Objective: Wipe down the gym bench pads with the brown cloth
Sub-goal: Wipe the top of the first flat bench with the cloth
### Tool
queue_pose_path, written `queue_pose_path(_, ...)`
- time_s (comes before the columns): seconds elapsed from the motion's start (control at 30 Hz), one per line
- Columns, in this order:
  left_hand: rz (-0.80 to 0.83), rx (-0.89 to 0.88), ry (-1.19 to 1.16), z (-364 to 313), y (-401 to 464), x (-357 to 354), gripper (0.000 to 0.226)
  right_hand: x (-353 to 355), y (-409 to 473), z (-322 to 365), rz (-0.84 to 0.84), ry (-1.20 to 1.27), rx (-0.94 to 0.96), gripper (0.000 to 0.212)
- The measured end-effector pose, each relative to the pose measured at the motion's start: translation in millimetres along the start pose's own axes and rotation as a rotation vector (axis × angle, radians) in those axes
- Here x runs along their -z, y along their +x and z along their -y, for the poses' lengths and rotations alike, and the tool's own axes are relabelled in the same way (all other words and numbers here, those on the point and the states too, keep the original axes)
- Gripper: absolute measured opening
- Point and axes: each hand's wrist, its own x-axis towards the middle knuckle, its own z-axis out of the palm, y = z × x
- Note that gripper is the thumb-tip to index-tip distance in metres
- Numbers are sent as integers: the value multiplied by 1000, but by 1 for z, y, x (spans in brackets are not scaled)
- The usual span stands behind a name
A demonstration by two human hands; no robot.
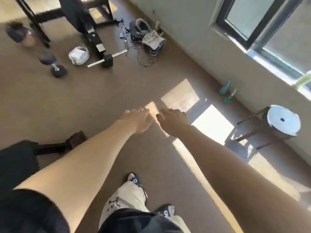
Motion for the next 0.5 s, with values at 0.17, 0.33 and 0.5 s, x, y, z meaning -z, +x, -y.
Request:
queue_pose_path(0.17, 23, 182, -114, 103, -17, -21, 58, -23, 46, 96, 116, -51, 151, 48)
queue_pose_path(0.33, -3, 361, -255, 198, -48, -36, 59, -40, 91, 184, 213, -151, 301, 42)
queue_pose_path(0.5, -13, 528, -379, 265, -83, -51, 60, -52, 120, 262, 300, -231, 434, 40)
